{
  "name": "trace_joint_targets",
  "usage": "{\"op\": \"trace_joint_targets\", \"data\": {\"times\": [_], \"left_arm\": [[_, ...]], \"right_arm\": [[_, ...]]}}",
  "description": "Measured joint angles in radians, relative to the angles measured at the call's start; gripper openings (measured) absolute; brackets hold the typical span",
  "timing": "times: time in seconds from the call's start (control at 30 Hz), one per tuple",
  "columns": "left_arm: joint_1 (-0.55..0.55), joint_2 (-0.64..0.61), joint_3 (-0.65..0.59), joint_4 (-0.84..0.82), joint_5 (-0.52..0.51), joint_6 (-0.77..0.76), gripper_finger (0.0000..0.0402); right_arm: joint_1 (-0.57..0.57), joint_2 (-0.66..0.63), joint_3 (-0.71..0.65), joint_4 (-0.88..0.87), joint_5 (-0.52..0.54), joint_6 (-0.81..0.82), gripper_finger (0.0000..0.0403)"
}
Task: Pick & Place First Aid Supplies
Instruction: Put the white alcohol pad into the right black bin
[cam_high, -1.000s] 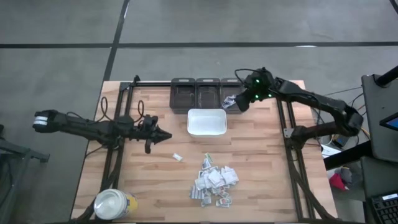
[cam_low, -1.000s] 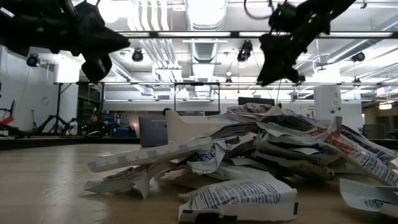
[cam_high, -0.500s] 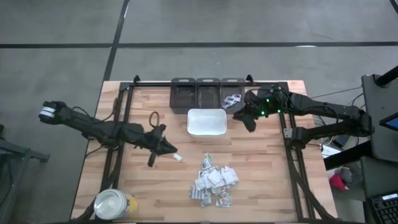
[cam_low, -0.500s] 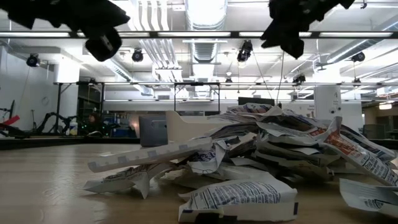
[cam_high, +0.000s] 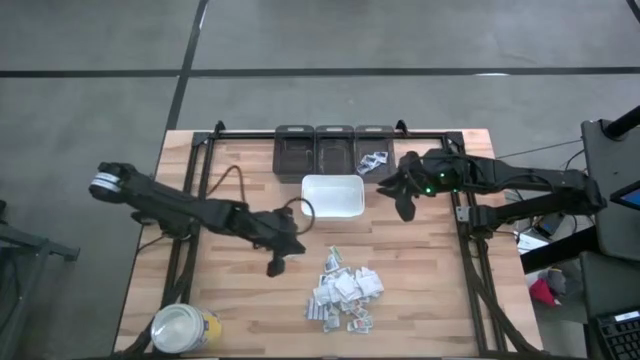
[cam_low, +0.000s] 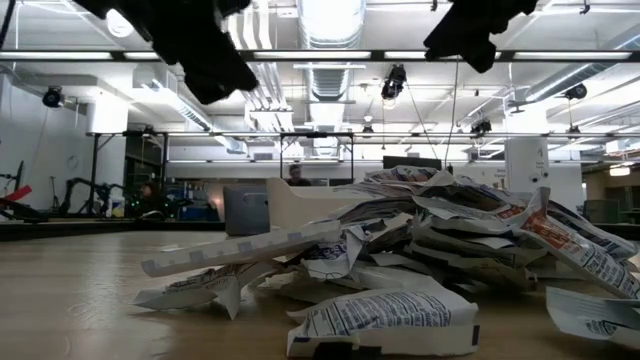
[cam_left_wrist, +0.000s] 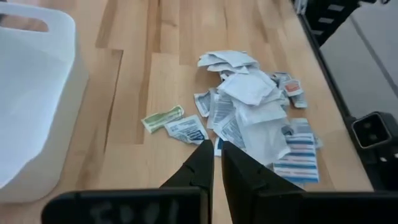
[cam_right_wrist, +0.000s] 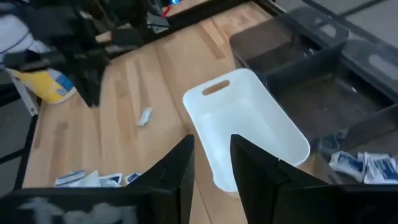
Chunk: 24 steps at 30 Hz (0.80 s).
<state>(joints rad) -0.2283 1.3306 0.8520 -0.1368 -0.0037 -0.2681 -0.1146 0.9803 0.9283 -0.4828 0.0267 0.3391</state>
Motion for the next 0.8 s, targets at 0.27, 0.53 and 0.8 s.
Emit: {"op": "trace_joint_targets", "data": {"times": [0.27,0.53,0.8], "left_arm": [[0.001,0.159,0.097,0.003,-0.088,-0.091,0.0028],[0.0,0.277,0.169,0.001,-0.129,-0.231,0.0028],[0.0,0.368,0.239,-0.001,-0.14,-0.31,0.0028]], "right_arm": [[0.002,-0.071,-0.002,-0.003,-0.139,-0.102,0.0096],[0.002,-0.186,-0.06,-0.029,-0.186,-0.159,0.0095],[0.002,-0.364,-0.199,-0.025,-0.189,-0.129,0.009]]}}
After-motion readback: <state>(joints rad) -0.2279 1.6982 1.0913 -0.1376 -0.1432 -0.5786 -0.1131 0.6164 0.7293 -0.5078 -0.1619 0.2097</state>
